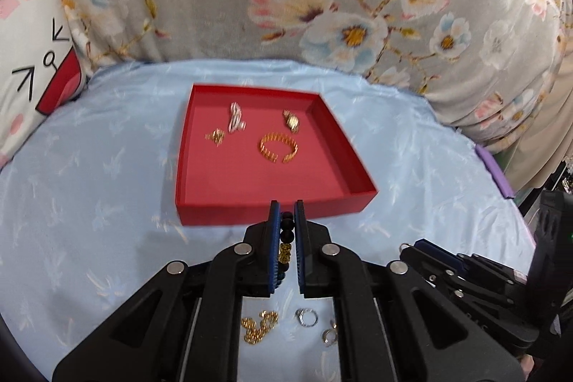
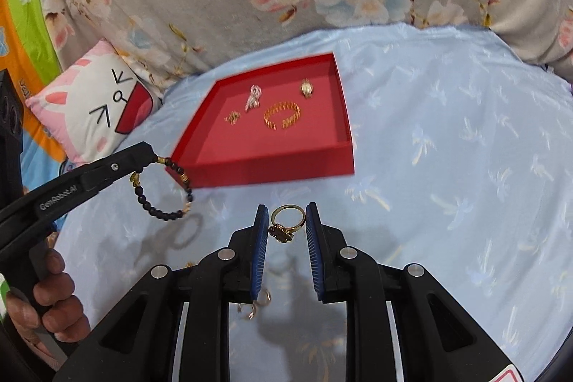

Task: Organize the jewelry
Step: 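Lower bead bracelet and ring into the red box and open both tools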

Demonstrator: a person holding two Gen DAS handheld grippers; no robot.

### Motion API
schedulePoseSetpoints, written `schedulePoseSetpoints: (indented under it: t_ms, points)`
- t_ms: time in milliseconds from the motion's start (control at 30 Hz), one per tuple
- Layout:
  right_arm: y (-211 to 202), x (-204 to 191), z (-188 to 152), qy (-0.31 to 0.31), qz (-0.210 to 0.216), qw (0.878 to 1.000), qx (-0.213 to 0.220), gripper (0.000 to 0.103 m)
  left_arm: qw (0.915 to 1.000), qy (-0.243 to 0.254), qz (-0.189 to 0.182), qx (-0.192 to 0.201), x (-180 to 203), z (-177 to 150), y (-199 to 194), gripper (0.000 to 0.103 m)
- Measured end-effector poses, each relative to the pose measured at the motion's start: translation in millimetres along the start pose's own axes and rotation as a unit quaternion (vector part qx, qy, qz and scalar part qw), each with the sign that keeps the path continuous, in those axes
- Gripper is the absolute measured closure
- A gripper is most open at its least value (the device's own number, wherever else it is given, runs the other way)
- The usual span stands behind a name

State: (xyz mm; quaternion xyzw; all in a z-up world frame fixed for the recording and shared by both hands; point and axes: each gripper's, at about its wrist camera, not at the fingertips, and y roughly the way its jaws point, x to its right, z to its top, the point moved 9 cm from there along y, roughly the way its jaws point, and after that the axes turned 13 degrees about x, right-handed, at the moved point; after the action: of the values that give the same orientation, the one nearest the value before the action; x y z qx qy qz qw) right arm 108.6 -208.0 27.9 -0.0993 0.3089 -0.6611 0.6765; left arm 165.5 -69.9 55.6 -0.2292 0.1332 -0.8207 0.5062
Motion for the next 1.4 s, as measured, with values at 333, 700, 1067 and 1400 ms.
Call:
schedulePoseSetpoints:
  t_ms: [333, 700, 1067, 1400]
  points:
    - [48.8, 0.0, 80.6, -0.013, 0.004, 0.999, 0.035, 0.083, 0.9995, -0.003, -0.011, 0.031, -7.6, 66.9, 45.8, 0.096]
    - [150.7, 11.4, 81.6, -0.021, -0.011, 1.000, -0.012, 0.083, 0.9992, -0.031, 0.016, -0.017, -48.8, 47.5, 135.6, 0.096]
    - [201.7, 24.0, 65.5, -0.032, -0.031, 0.998, -0.044, 0.082, 0.9977, -0.038, 0.048, -0.030, -77.2, 32.7, 172.4, 0.094]
    - [165.7, 29.0, 80.0, -0.029, -0.040, 0.999, 0.006, 0.066, 0.9955, -0.063, 0.069, 0.014, -94.6, 54.5, 145.1, 0.056]
